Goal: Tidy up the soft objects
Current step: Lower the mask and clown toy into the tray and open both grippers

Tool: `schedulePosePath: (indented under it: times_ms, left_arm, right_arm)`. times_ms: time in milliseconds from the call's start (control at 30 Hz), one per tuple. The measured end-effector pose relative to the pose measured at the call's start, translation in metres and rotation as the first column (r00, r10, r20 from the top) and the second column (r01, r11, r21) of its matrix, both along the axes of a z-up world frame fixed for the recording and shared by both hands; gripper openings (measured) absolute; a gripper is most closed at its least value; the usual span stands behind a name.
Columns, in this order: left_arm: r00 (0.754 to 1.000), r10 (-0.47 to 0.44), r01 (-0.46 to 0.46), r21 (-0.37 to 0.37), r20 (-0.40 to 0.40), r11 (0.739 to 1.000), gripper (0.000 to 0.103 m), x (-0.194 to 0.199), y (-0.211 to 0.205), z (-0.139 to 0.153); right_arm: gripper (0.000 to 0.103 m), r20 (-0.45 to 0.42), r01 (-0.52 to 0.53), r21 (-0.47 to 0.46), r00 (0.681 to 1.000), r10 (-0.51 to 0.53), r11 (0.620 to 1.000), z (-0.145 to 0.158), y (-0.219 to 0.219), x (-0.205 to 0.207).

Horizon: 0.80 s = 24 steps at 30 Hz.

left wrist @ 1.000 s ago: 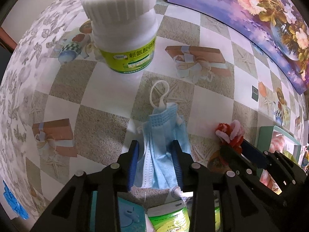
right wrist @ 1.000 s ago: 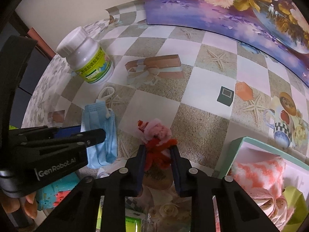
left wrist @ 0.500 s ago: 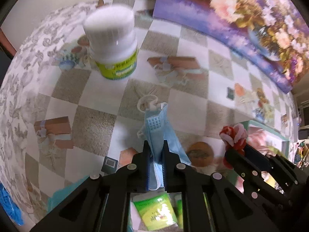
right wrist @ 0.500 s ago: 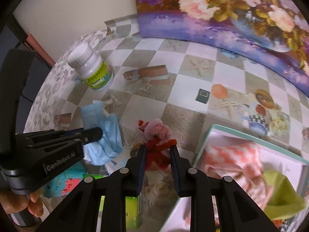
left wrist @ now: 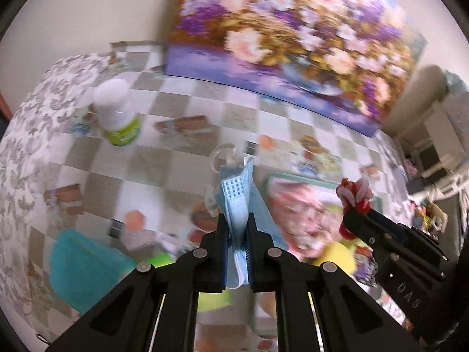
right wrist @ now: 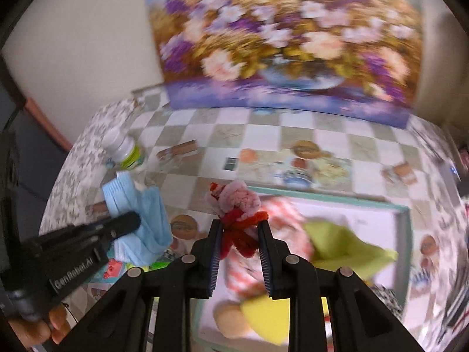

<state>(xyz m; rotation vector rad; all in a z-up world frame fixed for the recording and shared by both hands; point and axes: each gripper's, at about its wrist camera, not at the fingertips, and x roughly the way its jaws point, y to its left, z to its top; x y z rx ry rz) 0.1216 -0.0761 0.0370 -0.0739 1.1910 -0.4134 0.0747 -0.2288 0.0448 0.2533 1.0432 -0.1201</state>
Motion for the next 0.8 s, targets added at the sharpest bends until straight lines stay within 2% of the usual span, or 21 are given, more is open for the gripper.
schedulePosePath:
  times_ms: [300, 700, 800]
  left_arm:
    - [0.996, -0.080, 0.079, -0.029, -0.037, 0.996, 0.010, -0.043, -0.045, -0.026]
    - [0.984, -0.130, 0.131, -0.001, -0.124, 0.991, 0.011, -0.071, -0.071, -0.074]
    - [0.983, -0.131, 0.133, 0.010, -0.125, 0.991, 0.018, -0.072, -0.072, -0.079]
  right_arm:
    - [0.026, -0.053, 0.162, -0.030, 0.985, -0.163, 0.986, -0.007, -0.052, -0.057]
    - [0.026, -0.271, 0.210, -0.021, 0.940, -0.208, 0.978, -0.071, -0.074, -0.072]
    - [0.028, -0.291, 0.209, -0.032, 0.933, -0.209, 0.977, -0.075, -0.074, -0.072]
